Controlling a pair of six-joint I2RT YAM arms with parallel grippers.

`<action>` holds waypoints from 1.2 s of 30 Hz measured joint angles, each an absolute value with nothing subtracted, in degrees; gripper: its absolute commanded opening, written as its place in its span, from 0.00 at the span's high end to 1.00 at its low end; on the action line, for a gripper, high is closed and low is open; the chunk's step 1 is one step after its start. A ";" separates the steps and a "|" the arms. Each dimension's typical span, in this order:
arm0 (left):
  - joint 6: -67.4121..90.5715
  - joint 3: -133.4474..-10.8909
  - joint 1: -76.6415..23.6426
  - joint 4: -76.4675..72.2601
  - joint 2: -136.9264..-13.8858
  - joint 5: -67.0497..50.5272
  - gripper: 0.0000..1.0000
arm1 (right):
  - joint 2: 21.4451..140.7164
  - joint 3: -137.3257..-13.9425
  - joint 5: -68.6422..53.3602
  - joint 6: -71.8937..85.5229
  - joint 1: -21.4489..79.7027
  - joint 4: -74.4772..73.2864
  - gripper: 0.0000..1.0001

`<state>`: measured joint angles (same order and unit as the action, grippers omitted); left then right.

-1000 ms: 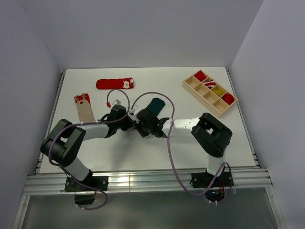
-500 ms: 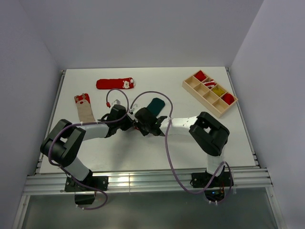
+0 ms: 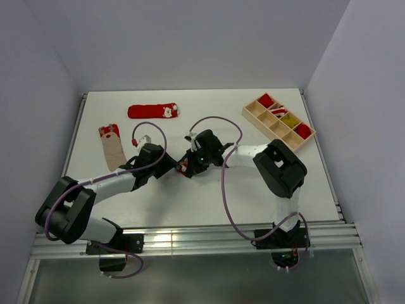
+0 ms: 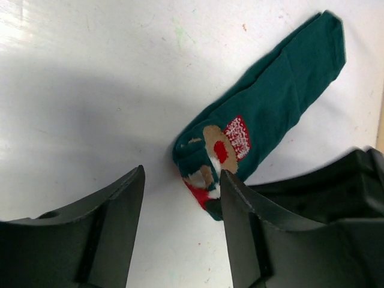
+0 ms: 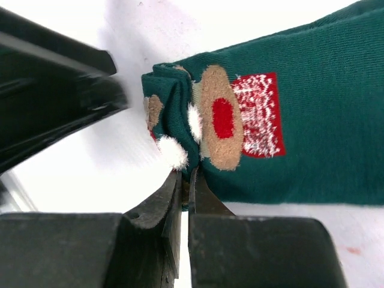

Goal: Roll the socks
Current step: Roll the sock at the center of the board.

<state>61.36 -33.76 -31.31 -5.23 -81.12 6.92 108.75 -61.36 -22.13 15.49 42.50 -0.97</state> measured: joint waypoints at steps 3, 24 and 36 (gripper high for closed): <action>62.04 -32.91 -31.31 -4.84 -79.11 7.18 0.40 | 110.50 -61.28 -29.08 20.27 39.46 0.82 1.00; 65.80 -34.52 -31.44 -6.72 -86.50 5.04 0.59 | 116.64 -58.02 -46.24 38.11 36.10 13.34 1.00; 65.36 -37.54 -32.36 -0.93 -87.88 5.72 1.00 | 116.05 -57.14 -45.19 37.87 35.79 14.09 0.86</action>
<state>65.36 -37.54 -32.36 -0.93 -87.88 5.72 116.05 -57.14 -45.19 37.87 35.79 14.09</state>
